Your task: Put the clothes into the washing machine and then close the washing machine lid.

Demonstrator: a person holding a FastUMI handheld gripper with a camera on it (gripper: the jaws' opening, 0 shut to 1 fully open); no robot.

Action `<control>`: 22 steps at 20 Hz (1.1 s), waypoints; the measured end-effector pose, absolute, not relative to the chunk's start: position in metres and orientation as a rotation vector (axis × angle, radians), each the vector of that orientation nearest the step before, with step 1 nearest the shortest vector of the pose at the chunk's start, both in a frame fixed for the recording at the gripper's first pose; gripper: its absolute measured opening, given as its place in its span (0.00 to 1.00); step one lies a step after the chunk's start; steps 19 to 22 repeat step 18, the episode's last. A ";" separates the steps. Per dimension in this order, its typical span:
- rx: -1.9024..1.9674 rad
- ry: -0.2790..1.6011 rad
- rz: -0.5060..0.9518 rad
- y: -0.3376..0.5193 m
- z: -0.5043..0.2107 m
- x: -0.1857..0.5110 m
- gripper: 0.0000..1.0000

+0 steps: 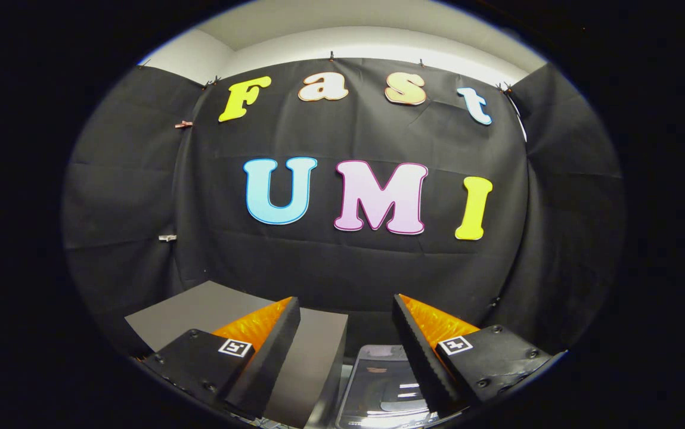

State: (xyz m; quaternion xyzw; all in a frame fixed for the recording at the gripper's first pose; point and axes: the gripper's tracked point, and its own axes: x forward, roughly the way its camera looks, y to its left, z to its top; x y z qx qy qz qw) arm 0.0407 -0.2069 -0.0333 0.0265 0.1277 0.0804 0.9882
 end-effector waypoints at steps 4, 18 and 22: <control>0.056 0.227 0.153 -0.210 -0.023 0.041 0.97; 0.115 0.192 0.103 -0.226 -0.002 0.060 0.97; 0.115 0.192 0.103 -0.226 -0.002 0.060 0.97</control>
